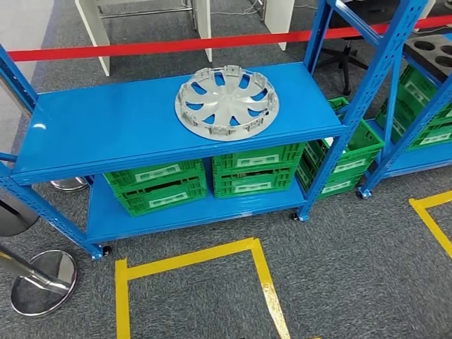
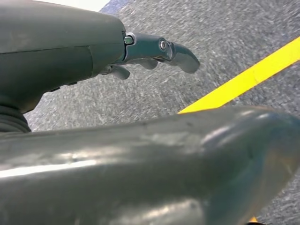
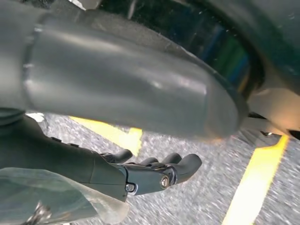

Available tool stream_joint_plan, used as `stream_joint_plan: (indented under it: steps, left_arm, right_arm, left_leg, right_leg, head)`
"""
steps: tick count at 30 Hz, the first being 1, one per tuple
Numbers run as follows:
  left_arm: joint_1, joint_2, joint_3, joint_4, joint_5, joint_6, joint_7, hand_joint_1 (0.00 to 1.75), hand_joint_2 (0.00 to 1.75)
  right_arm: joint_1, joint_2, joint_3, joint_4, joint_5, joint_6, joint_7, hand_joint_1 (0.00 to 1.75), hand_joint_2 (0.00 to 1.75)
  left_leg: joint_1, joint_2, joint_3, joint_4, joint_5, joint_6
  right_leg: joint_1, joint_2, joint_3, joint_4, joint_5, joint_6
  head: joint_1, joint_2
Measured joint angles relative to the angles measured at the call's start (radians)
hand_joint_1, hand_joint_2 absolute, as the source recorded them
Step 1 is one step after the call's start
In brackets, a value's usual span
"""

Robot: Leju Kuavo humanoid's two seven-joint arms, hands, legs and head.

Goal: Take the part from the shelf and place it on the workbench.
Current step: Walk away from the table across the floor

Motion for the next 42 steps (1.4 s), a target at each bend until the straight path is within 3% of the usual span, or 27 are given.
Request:
stream_joint_plan:
  steps: [2, 7, 9, 11, 12, 13, 14, 16, 17, 20, 23, 24, 26, 27, 28, 29, 31, 33, 38, 39, 42]
  left_arm:
    - [-0.001, -0.001, 0.001, 0.000, 0.000, 0.000, 0.000, 0.00, 0.00]
    - [-0.006, -0.001, 0.003, 0.000, 0.000, 0.000, 0.001, 0.00, 0.00]
    - [-0.007, 0.000, 0.004, 0.000, 0.000, 0.000, 0.001, 0.00, 0.00]
    - [-0.006, 0.000, 0.005, 0.000, 0.000, 0.000, 0.001, 0.00, 0.00]
    - [-0.004, 0.000, 0.005, 0.000, 0.000, 0.000, 0.001, 0.00, 0.00]
    - [-0.002, 0.000, 0.005, 0.000, 0.000, 0.000, 0.001, 0.00, 0.00]
    - [0.000, 0.000, 0.005, 0.000, 0.000, 0.000, 0.001, 0.00, 0.00]
    - [0.000, 0.000, 0.005, 0.000, -0.001, 0.000, 0.001, 0.00, 0.00]
    - [-0.001, 0.000, 0.006, 0.000, -0.001, 0.000, 0.001, 0.00, 0.00]
    - [-0.003, 0.000, 0.006, 0.000, 0.000, 0.001, 0.001, 0.00, 0.00]
    - [0.001, -0.001, 0.009, 0.000, 0.000, 0.005, 0.001, 0.00, 0.00]
    - [0.001, -0.001, 0.010, 0.000, 0.000, 0.007, 0.001, 0.00, 0.00]
    - [-0.001, -0.003, 0.012, 0.000, 0.000, 0.008, 0.000, 0.00, 0.00]
    - [-0.001, -0.004, 0.012, 0.000, 0.000, 0.008, 0.000, 0.00, 0.00]
    - [0.000, -0.005, 0.012, 0.000, 0.000, 0.008, -0.001, 0.00, 0.00]
    - [0.001, -0.005, 0.013, 0.000, 0.000, 0.008, -0.002, 0.00, 0.00]
    - [0.002, -0.005, 0.013, 0.000, 0.000, 0.009, -0.003, 0.00, 0.00]
    - [0.000, -0.005, 0.014, 0.001, 0.000, 0.010, -0.004, 0.00, 0.00]
    - [-0.006, -0.004, 0.015, 0.001, 0.000, 0.012, -0.007, 0.00, 0.00]
    - [-0.007, -0.003, 0.015, 0.000, 0.000, 0.012, -0.007, 0.00, 0.00]
    - [-0.005, -0.003, 0.015, 0.001, 0.000, 0.013, -0.007, 0.00, 0.00]
  right_arm:
    - [0.001, -0.001, 0.000, 0.001, 0.000, 0.001, 0.000, 0.00, 0.00]
    - [0.002, -0.001, 0.000, 0.001, 0.000, 0.001, 0.000, 0.00, 0.00]
    - [0.002, -0.001, 0.000, 0.001, 0.000, 0.001, 0.000, 0.00, 0.00]
    - [0.002, -0.001, 0.000, 0.001, 0.000, 0.002, 0.000, 0.00, 0.00]
    - [0.003, -0.001, 0.000, 0.001, 0.000, 0.003, 0.000, 0.00, 0.00]
    - [0.003, -0.001, 0.000, 0.001, 0.000, 0.003, 0.000, 0.00, 0.00]
    - [0.003, -0.001, 0.000, 0.001, 0.000, 0.004, -0.001, 0.00, 0.00]
    - [0.003, -0.001, 0.000, 0.001, 0.000, 0.005, -0.001, 0.00, 0.00]
    - [0.003, -0.001, 0.000, 0.002, 0.000, 0.005, -0.002, 0.00, 0.00]
    - [0.000, -0.001, 0.000, 0.002, 0.000, 0.006, -0.003, 0.00, 0.00]
    - [-0.003, -0.001, 0.000, 0.001, 0.000, 0.006, -0.004, 0.00, 0.00]
    - [-0.003, -0.001, 0.000, 0.001, 0.000, 0.006, -0.005, 0.00, 0.00]
    - [-0.001, -0.002, 0.000, 0.001, 0.000, 0.005, -0.005, 0.00, 0.00]
    - [0.000, -0.002, 0.000, 0.001, -0.001, 0.005, -0.005, 0.00, 0.00]
    - [0.001, -0.002, -0.001, 0.001, -0.001, 0.005, -0.006, 0.00, 0.00]
    - [0.001, -0.002, -0.001, 0.001, -0.001, 0.005, -0.006, 0.00, 0.00]
    - [0.001, -0.003, -0.001, 0.001, 0.000, 0.005, -0.006, 0.00, 0.00]
    - [0.001, -0.004, -0.001, 0.002, 0.000, 0.005, -0.005, 0.00, 0.00]
    - [0.003, -0.005, -0.001, 0.002, 0.001, 0.004, -0.004, 0.00, 0.00]
    - [0.002, -0.005, -0.001, 0.002, 0.001, 0.004, -0.004, 0.00, 0.00]
    - [0.002, -0.005, -0.001, 0.002, 0.001, 0.005, -0.005, 0.00, 0.00]
  left_leg:
    - [-0.003, -0.002, 0.014, 0.002, -0.017, -0.011]
    - [-0.004, -0.002, 0.020, 0.013, -0.041, -0.028]
    - [-0.001, 0.000, -0.020, 0.099, -0.082, -0.039]
    - [0.003, 0.001, -0.101, 0.241, -0.127, -0.048]
    - [0.004, 0.001, -0.134, 0.289, -0.131, -0.049]
    - [0.005, 0.001, -0.151, 0.299, -0.113, -0.049]
    - [0.005, 0.001, -0.149, 0.269, -0.074, -0.046]
    - [0.002, 0.002, -0.111, 0.146, 0.015, -0.037]
    - [-0.001, 0.003, -0.089, 0.087, 0.038, -0.031]
    - [-0.010, 0.005, -0.064, 0.029, 0.030, -0.020]
    - [-0.003, 0.004, -0.042, 0.002, 0.035, -0.006]
    - [0.000, 0.005, -0.034, -0.004, 0.035, -0.001]
    - [-0.002, 0.006, -0.026, -0.007, 0.027, 0.006]
    - [-0.003, 0.006, -0.020, -0.007, 0.021, 0.008]
    - [-0.004, 0.005, -0.012, -0.006, 0.014, 0.009]
    - [-0.004, 0.005, -0.001, -0.006, 0.006, 0.008]
    - [-0.003, 0.004, 0.022, -0.007, -0.012, 0.003]
    - [-0.006, 0.002, 0.034, -0.004, -0.029, -0.007]
    - [-0.005, 0.003, 0.033, 0.014, -0.053, -0.032]
    - [-0.004, 0.004, 0.015, 0.053, -0.070, -0.039]
    - [0.003, 0.005, -0.098, 0.239, -0.123, -0.052]
  right_leg:
    - [0.000, 0.002, 0.041, -0.100, 0.051, -0.004]
    - [-0.001, 0.006, 0.070, -0.132, 0.041, -0.032]
    - [-0.004, 0.002, 0.079, -0.135, 0.034, -0.043]
    - [-0.005, -0.001, 0.087, -0.135, 0.026, -0.049]
    - [-0.005, -0.001, 0.093, -0.135, 0.021, -0.049]
    - [-0.005, 0.000, 0.099, -0.135, 0.016, -0.049]
    - [-0.004, 0.001, 0.108, -0.136, 0.010, -0.048]
    - [-0.004, 0.002, 0.124, -0.137, -0.003, -0.042]
    - [-0.003, 0.002, 0.128, -0.138, -0.010, -0.037]
    - [-0.003, -0.001, 0.133, -0.148, -0.020, -0.019]
    - [-0.004, -0.001, 0.130, -0.128, -0.036, -0.005]
    - [-0.004, 0.000, 0.108, -0.086, -0.056, -0.002]
    - [-0.003, 0.001, 0.028, 0.044, -0.105, 0.003]
    - [-0.003, 0.001, -0.010, 0.097, -0.114, 0.005]
    - [-0.003, 0.001, -0.034, 0.117, -0.101, 0.006]
    - [-0.003, 0.001, -0.038, 0.098, -0.067, 0.007]
    - [-0.003, 0.000, 0.000, -0.017, 0.025, 0.002]
    - [-0.001, 0.002, 0.043, -0.108, 0.063, -0.007]
    - [-0.001, 0.004, 0.067, -0.137, 0.047, -0.035]
    - [-0.004, 0.002, 0.074, -0.141, 0.044, -0.039]
    - [-0.005, 0.000, 0.094, -0.146, 0.031, -0.047]
  head:
    - [0.001, 0.000]
    - [-0.004, 0.000]
    - [-0.006, 0.000]
    - [-0.007, 0.000]
    - [-0.008, 0.000]
    - [-0.008, 0.000]
    - [-0.008, 0.000]
    - [-0.008, 0.000]
    - [-0.008, 0.000]
    - [-0.009, 0.000]
    - [-0.007, 0.000]
    - [-0.005, 0.000]
    - [-0.004, 0.000]
    - [-0.003, 0.000]
    - [-0.003, 0.000]
    - [-0.003, 0.000]
    - [-0.004, 0.000]
    - [-0.005, 0.000]
    - [-0.011, 0.000]
    - [-0.012, 0.000]
    - [-0.014, 0.000]
